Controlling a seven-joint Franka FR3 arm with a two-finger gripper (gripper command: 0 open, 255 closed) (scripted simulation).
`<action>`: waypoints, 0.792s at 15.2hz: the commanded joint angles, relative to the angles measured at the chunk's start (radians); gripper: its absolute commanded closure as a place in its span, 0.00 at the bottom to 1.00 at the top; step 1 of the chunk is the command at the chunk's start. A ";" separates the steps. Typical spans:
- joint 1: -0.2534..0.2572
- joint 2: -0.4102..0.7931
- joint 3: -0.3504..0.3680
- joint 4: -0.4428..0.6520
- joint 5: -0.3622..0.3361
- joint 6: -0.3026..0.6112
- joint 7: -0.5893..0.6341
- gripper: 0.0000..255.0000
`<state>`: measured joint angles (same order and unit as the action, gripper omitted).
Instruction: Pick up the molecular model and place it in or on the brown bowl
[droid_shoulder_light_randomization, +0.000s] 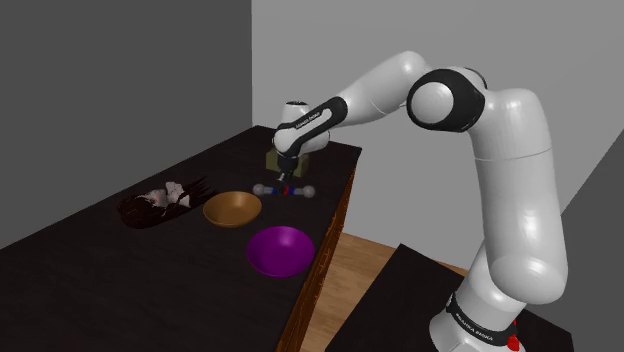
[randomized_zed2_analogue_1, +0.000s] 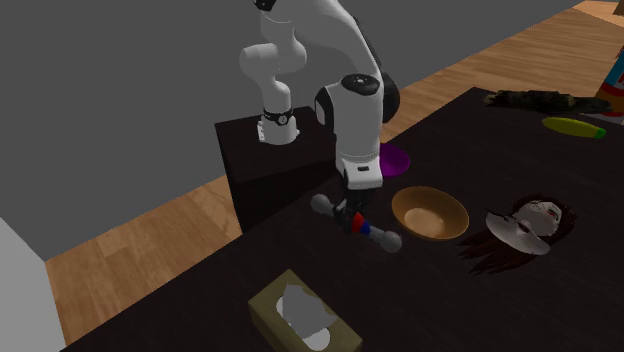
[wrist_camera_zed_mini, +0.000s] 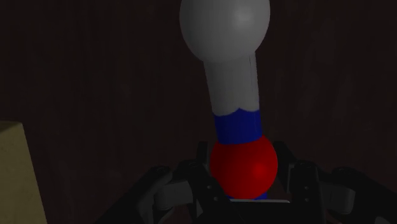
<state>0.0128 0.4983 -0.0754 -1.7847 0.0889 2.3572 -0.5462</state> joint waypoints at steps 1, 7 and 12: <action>0.002 -0.019 -0.001 0.001 -0.003 -0.020 0.003 1.00; 0.004 -0.063 -0.005 0.021 -0.009 -0.083 0.008 1.00; 0.005 -0.095 -0.007 0.043 -0.014 -0.137 0.013 1.00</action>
<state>0.0182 0.4081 -0.0820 -1.7477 0.0757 2.2305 -0.5334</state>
